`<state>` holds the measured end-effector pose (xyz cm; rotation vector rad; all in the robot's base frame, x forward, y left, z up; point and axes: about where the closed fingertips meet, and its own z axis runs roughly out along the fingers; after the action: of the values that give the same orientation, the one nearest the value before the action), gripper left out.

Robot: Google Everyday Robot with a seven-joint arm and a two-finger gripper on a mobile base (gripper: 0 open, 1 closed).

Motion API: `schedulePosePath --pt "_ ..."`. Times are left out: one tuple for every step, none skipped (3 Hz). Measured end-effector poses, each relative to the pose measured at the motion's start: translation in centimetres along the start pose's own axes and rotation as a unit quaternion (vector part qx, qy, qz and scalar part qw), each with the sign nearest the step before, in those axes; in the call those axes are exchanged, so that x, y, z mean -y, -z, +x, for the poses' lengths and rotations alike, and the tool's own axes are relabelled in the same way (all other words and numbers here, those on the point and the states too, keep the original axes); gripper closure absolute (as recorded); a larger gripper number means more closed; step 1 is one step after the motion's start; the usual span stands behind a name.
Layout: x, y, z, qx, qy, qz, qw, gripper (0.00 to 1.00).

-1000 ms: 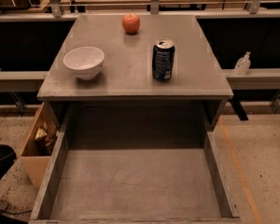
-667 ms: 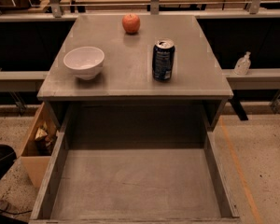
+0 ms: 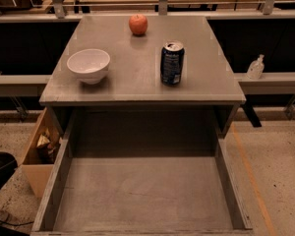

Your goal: Close top drawer

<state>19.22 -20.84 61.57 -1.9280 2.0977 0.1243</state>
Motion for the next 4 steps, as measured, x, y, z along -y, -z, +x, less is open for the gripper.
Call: schedulePosePath --pt "0.8 -3.0 -1.7 0.002 0.028 -0.016 0.9995 1.00" --pt "2.6 -5.3 -3.5 -0.001 0.058 -0.023 0.9981 1.00" --pt "2.6 -5.3 -3.5 -0.001 0.058 -0.023 0.9981 1.00" --pt "4.6 -5.7 -4.4 -0.001 0.068 -0.015 0.9976 1.00"
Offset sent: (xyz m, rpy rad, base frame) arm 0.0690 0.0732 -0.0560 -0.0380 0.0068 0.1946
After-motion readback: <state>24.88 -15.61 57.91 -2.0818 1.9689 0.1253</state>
